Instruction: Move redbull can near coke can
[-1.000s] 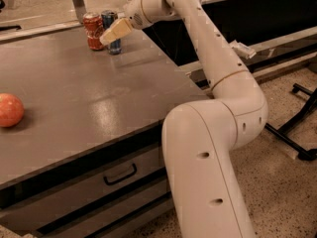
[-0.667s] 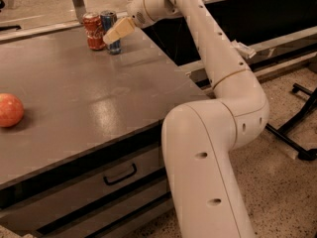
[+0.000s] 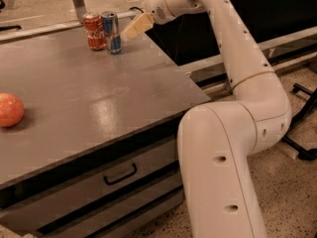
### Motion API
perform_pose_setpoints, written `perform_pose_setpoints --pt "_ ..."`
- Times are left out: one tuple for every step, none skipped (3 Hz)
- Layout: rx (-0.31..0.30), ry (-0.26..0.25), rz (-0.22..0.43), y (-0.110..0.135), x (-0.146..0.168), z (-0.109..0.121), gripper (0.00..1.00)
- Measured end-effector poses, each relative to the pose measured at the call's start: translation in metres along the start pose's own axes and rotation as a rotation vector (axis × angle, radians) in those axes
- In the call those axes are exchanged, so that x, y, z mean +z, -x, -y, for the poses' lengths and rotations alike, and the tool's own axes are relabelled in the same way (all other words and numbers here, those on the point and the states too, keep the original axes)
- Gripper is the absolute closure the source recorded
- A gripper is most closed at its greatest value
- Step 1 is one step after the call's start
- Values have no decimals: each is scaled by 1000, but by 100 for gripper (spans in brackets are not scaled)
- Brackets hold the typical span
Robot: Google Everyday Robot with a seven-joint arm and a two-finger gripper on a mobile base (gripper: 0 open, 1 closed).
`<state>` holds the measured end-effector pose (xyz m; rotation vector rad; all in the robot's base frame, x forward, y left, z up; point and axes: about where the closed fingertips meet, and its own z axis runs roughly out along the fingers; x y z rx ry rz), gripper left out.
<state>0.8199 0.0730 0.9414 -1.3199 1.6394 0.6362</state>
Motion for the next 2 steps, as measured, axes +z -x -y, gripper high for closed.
perform_pose_setpoints --pt "35 25 26 -2 -26 -7 0" --pt "38 26 27 -3 -28 -8 0"
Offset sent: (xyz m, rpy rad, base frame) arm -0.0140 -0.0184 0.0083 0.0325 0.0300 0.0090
